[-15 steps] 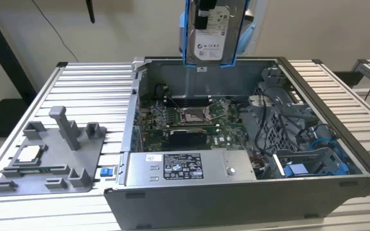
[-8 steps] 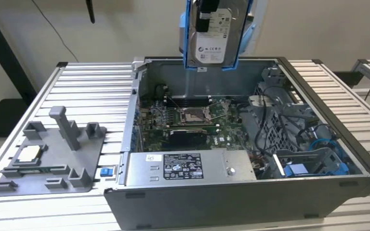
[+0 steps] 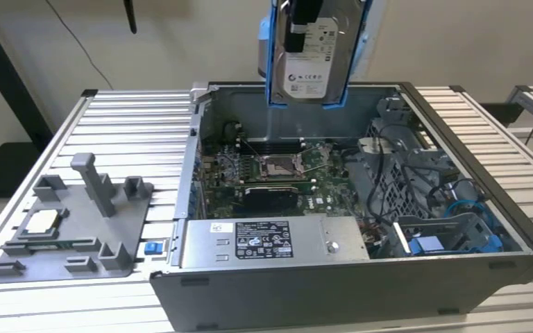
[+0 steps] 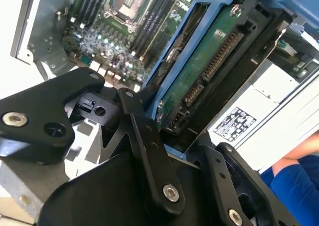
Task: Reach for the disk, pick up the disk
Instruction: 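Pick up the disk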
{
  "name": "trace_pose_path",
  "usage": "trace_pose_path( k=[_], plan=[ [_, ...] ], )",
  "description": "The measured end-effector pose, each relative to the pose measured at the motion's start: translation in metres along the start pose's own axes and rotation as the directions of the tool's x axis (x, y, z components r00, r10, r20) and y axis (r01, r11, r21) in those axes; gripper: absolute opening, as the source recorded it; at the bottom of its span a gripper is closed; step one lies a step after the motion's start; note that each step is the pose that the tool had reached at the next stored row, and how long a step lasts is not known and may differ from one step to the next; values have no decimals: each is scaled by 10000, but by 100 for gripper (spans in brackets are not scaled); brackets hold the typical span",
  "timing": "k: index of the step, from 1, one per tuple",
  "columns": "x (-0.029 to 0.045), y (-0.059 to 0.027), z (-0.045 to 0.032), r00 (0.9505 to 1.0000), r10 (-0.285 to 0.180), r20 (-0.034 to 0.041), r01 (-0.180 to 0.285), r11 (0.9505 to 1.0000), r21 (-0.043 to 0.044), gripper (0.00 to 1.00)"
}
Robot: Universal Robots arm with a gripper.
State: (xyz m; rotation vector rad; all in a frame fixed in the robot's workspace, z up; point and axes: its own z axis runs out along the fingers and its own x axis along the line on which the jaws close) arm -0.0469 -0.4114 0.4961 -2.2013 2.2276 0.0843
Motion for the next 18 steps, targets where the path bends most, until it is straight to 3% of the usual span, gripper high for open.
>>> trace_pose_path(
  k=[18],
  plan=[
    [408, -19, -16, 10000, 1, 0, -1, 10000, -28, 0]
  ],
)
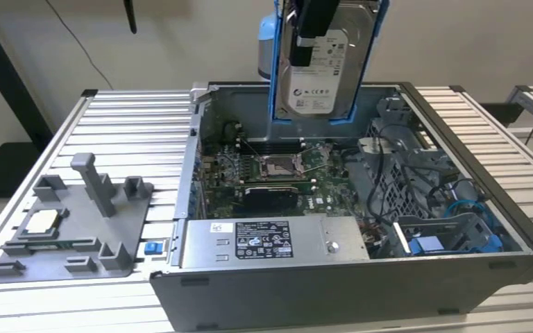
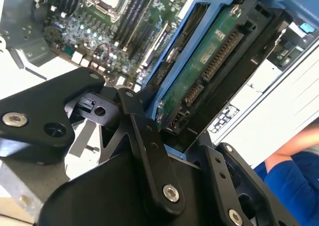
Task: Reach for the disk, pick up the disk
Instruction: 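Pick up the disk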
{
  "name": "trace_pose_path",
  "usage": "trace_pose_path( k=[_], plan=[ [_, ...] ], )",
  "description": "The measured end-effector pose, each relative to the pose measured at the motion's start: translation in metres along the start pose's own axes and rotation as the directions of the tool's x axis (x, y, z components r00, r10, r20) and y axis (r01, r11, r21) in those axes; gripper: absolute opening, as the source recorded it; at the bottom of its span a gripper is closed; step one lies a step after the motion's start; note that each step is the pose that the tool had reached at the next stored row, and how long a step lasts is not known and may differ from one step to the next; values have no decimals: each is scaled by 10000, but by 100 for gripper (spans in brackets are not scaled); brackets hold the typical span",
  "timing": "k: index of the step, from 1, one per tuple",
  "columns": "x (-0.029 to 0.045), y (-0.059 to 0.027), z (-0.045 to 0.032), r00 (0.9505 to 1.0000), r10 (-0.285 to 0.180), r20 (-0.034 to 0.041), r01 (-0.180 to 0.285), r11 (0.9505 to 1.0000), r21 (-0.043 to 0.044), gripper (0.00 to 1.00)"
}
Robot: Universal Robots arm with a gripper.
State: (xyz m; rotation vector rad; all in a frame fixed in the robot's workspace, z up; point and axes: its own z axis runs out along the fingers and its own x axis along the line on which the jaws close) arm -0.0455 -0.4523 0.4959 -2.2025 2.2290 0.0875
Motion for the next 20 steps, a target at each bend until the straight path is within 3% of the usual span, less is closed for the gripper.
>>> trace_pose_path(
  k=[8, 20],
  plan=[
    [232, -10, -5, 10000, 0, 0, 0, 10000, -3, 0],
    [512, -54, -2, 10000, 0, 0, 0, 10000, -8, 0]
  ],
)
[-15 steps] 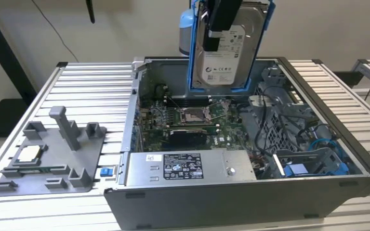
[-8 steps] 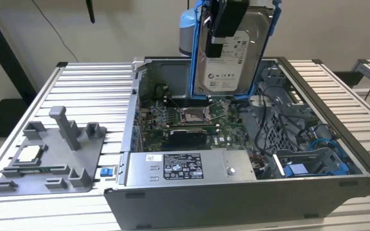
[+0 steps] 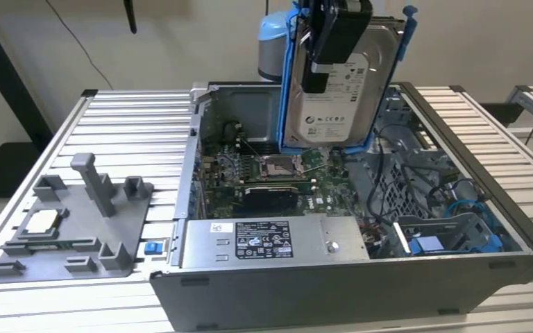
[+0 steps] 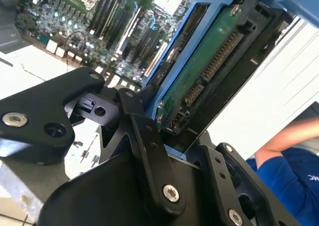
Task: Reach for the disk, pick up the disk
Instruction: 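Pick up the disk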
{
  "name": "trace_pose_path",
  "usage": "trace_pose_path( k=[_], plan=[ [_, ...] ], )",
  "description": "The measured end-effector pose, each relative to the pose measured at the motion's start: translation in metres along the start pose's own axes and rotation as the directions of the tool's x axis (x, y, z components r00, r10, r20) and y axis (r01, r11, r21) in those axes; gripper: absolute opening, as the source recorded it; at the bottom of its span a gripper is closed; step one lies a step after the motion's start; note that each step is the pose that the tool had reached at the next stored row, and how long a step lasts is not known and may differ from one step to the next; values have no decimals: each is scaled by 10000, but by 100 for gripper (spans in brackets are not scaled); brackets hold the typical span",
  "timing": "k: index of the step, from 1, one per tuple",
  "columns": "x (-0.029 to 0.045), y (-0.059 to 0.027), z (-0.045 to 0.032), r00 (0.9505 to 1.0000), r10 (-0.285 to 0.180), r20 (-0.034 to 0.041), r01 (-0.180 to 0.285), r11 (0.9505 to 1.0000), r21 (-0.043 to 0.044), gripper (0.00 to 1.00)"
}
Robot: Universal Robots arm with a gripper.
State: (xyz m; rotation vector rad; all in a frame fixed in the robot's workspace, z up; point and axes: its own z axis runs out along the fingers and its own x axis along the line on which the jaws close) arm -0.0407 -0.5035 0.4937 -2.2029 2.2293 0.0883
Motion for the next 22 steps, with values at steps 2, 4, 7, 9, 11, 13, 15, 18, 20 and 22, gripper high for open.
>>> trace_pose_path(
  k=[2, 4, 7, 9, 11, 13, 15, 18, 20, 22],
  plan=[
    [41, -14, 2, 10000, 0, 0, 0, 10000, -2, 0],
    [79, -31, 2, 10000, 1, 0, -1, 10000, -5, 0],
    [133, -64, 4, 10000, 1, -1, -1, 10000, -12, 0],
    [167, -87, 5, 10000, 2, 0, -2, 10000, -17, 0],
    [201, -114, 6, 10000, 1, 0, -1, 10000, -23, 0],
    [234, -140, 6, 10000, 1, 0, -1, 10000, -28, 0],
    [265, -168, 6, 10000, 2, -1, -2, 10000, -34, 0],
    [310, -213, 8, 10000, 3, -1, -3, 10000, -44, 0],
    [340, -246, 8, 10000, 3, 0, -3, 10000, -51, 0],
    [368, -283, 8, 10000, 3, -1, -3, 10000, -60, 0]
  ],
)
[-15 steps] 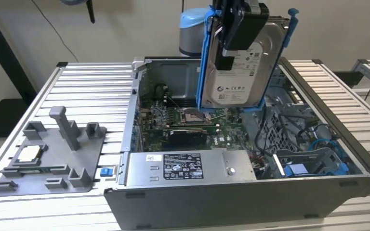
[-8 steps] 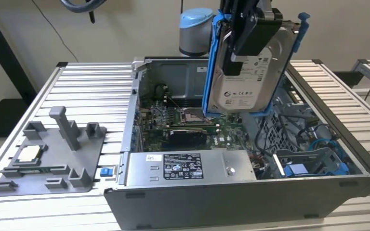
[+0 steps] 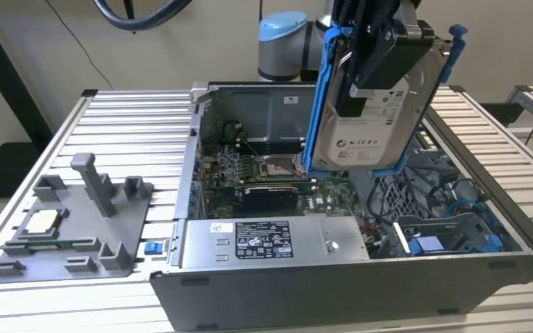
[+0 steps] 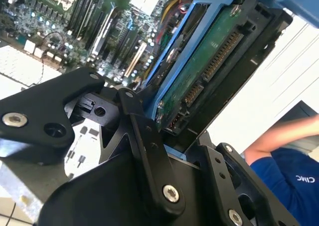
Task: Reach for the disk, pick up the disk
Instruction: 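Pick up the disk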
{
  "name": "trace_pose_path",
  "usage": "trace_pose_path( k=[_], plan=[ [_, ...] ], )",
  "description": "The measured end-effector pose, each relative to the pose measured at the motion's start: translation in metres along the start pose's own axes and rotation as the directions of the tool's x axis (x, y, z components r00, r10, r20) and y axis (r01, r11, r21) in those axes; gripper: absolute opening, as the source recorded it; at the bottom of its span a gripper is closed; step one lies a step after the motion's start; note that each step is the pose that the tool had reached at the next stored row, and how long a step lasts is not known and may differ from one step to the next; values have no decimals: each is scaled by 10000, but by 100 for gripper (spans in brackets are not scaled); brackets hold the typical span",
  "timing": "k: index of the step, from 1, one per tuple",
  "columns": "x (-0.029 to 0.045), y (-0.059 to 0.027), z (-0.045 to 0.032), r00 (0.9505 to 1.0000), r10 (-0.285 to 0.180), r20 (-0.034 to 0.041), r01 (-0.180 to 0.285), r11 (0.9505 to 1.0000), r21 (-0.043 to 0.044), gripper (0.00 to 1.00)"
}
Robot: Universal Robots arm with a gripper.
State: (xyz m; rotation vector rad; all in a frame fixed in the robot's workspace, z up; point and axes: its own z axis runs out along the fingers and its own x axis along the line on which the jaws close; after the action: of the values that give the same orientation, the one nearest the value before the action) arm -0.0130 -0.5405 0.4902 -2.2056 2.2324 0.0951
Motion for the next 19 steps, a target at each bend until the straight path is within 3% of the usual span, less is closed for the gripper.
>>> trace_pose_path(
  k=[6, 19],
  plan=[
    [81, -128, 0, 10000, 1, -1, -1, 10000, -25, 0],
    [258, -536, -4, 10000, 5, -1, -5, 10000, -86, 0]
  ],
)
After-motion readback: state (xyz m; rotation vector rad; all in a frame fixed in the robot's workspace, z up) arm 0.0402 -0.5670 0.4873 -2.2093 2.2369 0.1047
